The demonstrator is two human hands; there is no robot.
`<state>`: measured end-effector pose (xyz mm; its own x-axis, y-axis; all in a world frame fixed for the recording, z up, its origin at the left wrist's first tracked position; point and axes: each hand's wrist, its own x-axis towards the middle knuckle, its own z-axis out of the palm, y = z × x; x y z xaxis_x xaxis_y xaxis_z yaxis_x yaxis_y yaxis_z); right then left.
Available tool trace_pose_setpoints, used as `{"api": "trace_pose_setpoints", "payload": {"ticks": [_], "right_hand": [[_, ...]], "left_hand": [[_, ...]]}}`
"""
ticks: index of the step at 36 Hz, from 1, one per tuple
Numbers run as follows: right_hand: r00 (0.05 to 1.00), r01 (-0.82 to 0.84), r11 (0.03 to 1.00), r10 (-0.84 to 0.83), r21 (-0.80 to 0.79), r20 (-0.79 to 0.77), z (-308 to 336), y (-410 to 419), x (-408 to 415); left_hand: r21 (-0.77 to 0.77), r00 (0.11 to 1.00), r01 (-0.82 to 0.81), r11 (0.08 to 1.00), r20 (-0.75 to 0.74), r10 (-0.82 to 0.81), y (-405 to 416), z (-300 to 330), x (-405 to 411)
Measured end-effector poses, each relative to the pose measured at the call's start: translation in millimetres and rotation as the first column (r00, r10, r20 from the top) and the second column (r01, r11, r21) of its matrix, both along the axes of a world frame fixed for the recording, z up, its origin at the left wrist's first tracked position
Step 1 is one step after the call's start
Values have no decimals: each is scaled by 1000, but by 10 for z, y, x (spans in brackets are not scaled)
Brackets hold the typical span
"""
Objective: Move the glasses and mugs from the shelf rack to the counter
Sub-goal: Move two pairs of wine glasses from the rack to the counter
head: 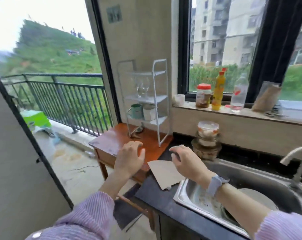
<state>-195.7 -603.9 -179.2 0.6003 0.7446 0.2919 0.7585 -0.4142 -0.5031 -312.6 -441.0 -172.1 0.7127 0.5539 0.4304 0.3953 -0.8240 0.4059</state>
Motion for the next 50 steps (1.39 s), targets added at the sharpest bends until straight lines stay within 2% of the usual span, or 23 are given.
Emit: {"api": "trace_pose_setpoints", "payload": {"ticks": [9,19,25,31,34,38,43,47,50], "right_hand": [[994,-95,992,99,87,-44,233,1563,841],[983,-67,987,90,143,-160,351,2774,1484],[977,43,976,3,211,-213,423,3434,1892],[933,271,922,-181,277,-310,448,4003,2390],[909,343,893,-239,290,-341,434,4238,2641],[897,350,851,-184,392,-402,414,4482,2886],[798,473,773,-172,423,-578,381,4669,3123],[803,498,753,-213,431,-556,364,4728,3256],[814,483,735,-176,477,-553,368,4760,3261]], "left_hand": [[-134,995,-54,990,81,65,1400,352,701],[-271,977,-12,962,203,70,2557,373,1434],[-341,968,93,935,250,-5,3280,365,2097],[-441,946,259,859,297,-133,3917,323,2867],[-443,931,326,835,303,-203,4140,290,3227],[-472,919,375,798,306,-251,4361,242,3680],[-559,878,460,690,403,-258,4475,219,4103],[-590,862,484,646,447,-238,4526,159,4282],[-581,845,505,639,485,-226,4525,127,4311]]}}
